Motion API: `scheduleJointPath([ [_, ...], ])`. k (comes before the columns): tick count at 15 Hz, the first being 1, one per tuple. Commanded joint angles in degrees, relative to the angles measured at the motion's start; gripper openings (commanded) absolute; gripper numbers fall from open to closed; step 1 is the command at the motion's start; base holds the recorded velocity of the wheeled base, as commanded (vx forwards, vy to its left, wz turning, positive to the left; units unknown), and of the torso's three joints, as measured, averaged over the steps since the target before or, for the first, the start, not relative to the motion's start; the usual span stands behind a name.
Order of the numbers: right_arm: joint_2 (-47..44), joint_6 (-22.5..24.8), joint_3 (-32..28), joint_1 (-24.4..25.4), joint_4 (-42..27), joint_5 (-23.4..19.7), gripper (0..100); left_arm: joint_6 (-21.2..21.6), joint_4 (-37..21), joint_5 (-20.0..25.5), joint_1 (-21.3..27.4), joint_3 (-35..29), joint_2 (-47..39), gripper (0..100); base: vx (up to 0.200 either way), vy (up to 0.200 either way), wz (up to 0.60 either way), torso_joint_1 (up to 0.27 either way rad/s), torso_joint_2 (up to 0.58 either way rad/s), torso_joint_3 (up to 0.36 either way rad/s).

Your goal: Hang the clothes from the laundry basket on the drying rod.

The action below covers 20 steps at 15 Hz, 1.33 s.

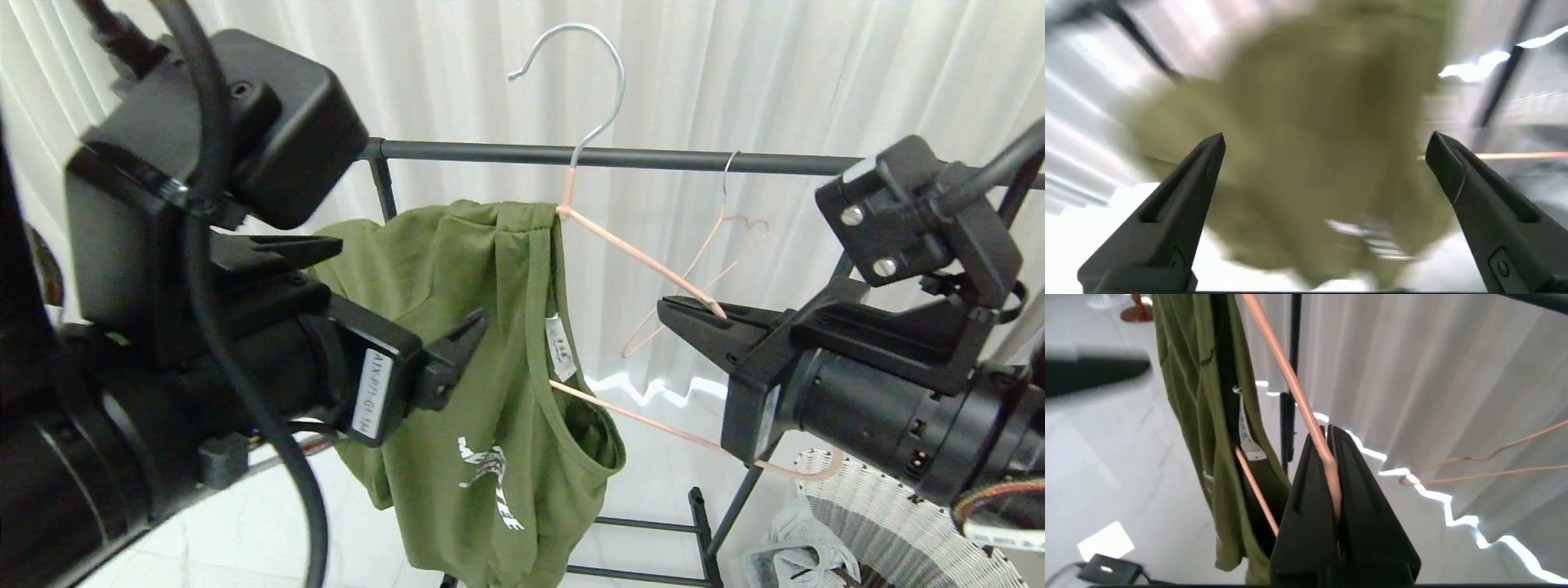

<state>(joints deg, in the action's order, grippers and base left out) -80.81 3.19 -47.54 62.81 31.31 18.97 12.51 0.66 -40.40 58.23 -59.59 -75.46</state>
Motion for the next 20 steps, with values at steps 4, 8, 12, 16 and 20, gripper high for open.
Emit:
scheduleJointPath([
  [4, 5.5, 3.3, 4.8, 0.7, -0.1, -0.6, 0, 16.7, 0.7, 21.2, -12.8, 4.7, 8.9, 100, 0.000, 0.000, 0.00, 0.000, 0.00, 0.000],
  [8, 5.6, 5.1, 5.1, 3.7, -0.1, -0.5, 0, 19.9, 8.2, 25.3, -14.7, 8.4, 6.2, 100, 0.000, 0.000, 0.00, 0.000, 0.00, 0.000],
  [12, 5.7, 6.6, 5.1, 6.9, -0.1, -0.5, 0, 21.2, 11.9, 25.3, -15.2, 11.2, 4.7, 100, 0.000, 0.000, 0.00, 0.000, 0.00, 0.000],
  [16, 5.6, 7.4, 5.0, 8.7, -0.1, -0.5, 0, 21.6, 11.9, 25.4, -15.2, 11.2, 5.0, 100, 0.000, 0.000, 0.00, 0.000, 0.00, 0.000],
  [20, 5.6, 7.4, 5.0, 9.6, -0.1, -0.5, 0, 21.6, 11.9, 25.5, -15.1, 11.7, 5.3, 0, 0.000, 0.000, 0.00, 0.000, 0.00, 0.000],
])
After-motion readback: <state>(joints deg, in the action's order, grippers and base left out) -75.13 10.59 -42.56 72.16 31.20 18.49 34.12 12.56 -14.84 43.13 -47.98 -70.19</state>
